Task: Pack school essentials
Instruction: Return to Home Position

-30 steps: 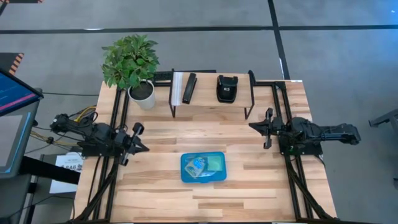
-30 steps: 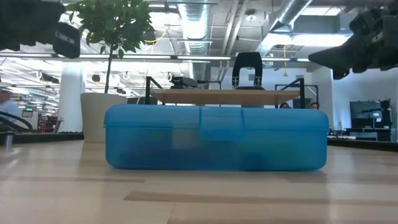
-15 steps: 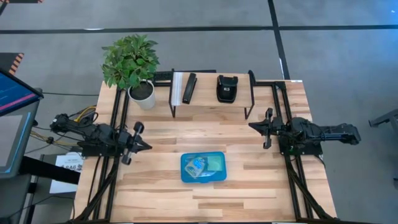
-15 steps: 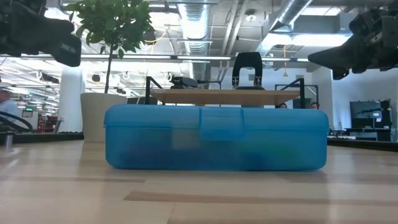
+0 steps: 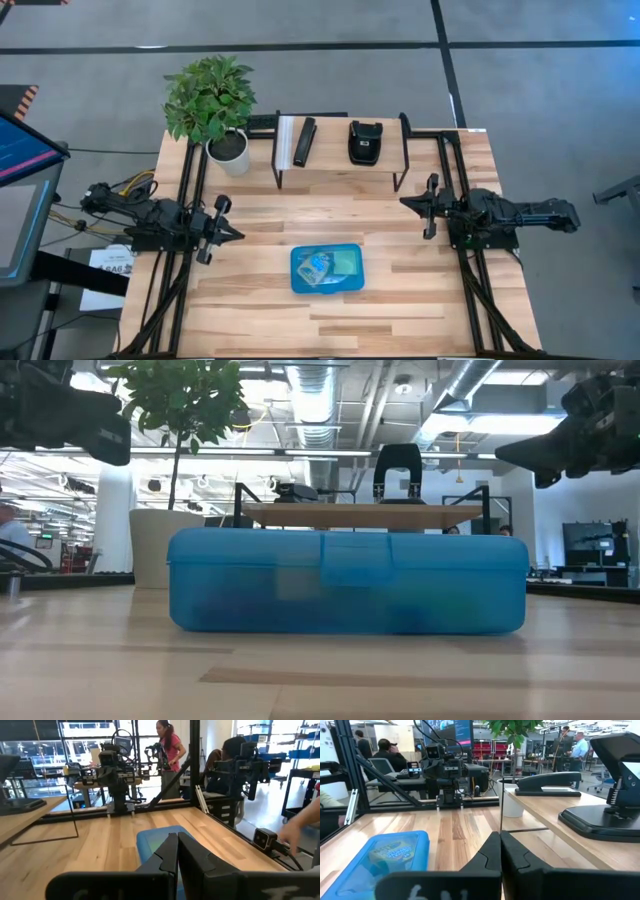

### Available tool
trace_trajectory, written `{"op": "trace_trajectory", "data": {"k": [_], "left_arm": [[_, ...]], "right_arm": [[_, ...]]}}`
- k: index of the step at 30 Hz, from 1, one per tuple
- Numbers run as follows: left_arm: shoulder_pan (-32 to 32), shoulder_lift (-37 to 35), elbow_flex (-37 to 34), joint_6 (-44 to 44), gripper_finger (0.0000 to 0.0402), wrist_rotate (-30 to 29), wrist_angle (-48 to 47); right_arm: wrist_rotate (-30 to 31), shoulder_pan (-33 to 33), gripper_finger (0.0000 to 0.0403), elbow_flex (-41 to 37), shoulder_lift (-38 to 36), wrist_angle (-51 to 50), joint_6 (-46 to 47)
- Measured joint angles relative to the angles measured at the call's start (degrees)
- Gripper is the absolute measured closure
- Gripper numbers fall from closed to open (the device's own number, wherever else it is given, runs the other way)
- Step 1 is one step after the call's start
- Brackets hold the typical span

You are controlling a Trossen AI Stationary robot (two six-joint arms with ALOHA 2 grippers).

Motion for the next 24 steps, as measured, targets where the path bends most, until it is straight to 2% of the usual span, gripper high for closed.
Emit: {"op": "trace_trajectory", "data": {"k": [24], "left_arm": [[0.0, 0.0, 0.0, -0.4, 0.0401, 0.0, 0.0]], "right_arm": [[0.1, 0.0, 0.0395, 0.0, 0.0, 0.0, 0.0]]}}
